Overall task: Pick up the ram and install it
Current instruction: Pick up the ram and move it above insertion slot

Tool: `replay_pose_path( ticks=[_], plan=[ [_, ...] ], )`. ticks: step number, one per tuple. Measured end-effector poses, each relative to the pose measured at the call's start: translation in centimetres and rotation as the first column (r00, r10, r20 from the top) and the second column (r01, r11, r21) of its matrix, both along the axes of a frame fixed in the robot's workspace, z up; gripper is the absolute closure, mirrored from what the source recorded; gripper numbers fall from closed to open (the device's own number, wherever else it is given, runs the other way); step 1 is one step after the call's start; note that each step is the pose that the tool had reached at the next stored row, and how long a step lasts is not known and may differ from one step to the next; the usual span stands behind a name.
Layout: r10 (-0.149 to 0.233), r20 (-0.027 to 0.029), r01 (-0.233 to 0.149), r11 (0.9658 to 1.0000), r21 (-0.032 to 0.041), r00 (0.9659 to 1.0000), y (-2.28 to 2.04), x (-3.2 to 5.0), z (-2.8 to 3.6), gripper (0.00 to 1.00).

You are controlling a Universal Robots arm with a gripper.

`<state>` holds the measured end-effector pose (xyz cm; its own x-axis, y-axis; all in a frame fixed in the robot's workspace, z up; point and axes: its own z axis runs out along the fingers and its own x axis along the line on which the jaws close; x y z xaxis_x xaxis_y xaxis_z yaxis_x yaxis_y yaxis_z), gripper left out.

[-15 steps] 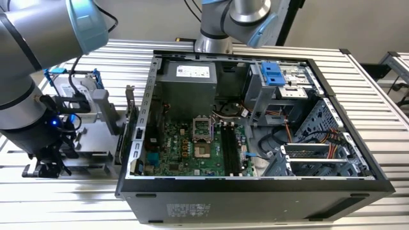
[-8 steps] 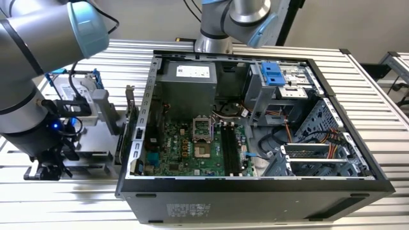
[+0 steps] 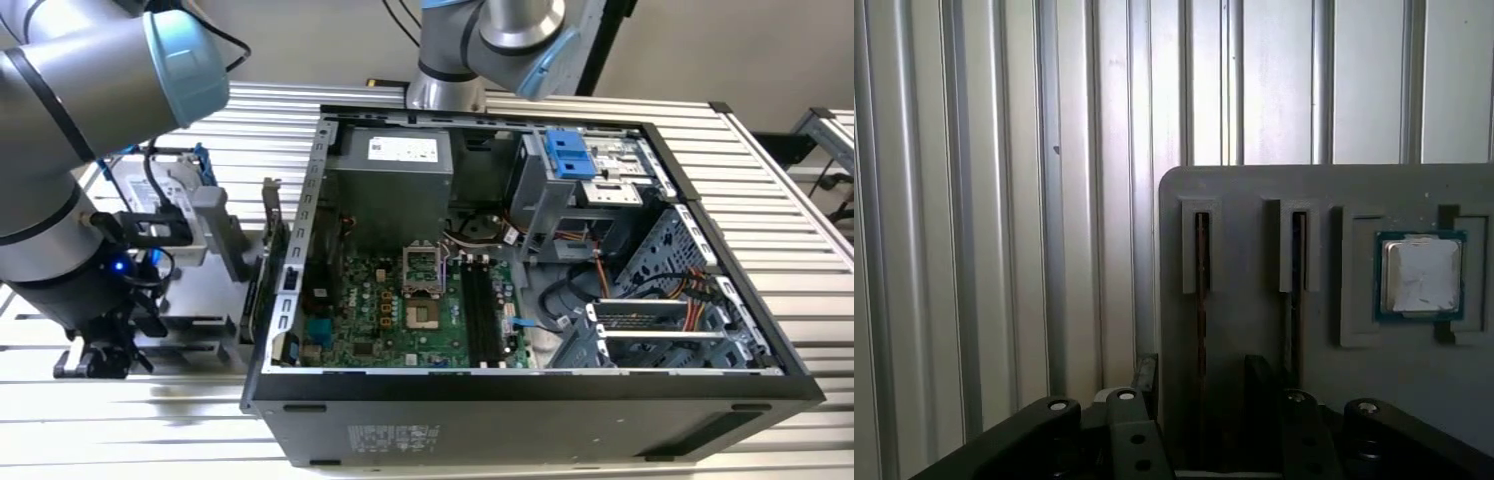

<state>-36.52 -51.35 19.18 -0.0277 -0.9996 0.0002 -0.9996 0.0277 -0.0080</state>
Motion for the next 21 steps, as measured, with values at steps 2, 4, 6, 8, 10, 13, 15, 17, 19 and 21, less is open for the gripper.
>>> replay_pose_path(
  ticks=[2,4,6,8,10,13,15,17,19,21],
  plan=[
    [0.000,-0.0002,0.000,1.0000,-0.0001,1.0000,0.00,-0.01,-0.04,0.00],
    [0.000,0.0000,0.000,1.0000,0.0000,1.0000,0.00,0.00,-0.07,0.00],
    [0.000,0.0000,0.000,1.0000,0.0001,1.0000,0.00,0.00,-0.08,0.00],
    [0.000,0.0000,0.000,1.0000,0.0000,1.0000,0.00,0.00,-0.09,0.00],
    [0.000,0.0001,0.000,1.0000,0.0001,1.0000,0.00,0.00,-0.09,0.00],
    [0.000,0.0000,0.000,1.0000,0.0000,1.0000,0.00,0.00,-0.10,0.00],
    [0.000,0.0000,0.000,1.0000,0.0001,1.0000,0.00,0.00,-0.11,0.00],
    [0.000,0.0000,0.000,1.0000,0.0000,1.0000,0.00,0.00,-0.11,1.00],
    [0.000,0.0000,0.000,1.0000,0.0000,1.0000,0.00,0.00,-0.12,1.00],
    [0.000,0.0000,0.000,1.0000,0.0000,1.0000,0.00,0.00,-0.13,1.00]
  ],
)
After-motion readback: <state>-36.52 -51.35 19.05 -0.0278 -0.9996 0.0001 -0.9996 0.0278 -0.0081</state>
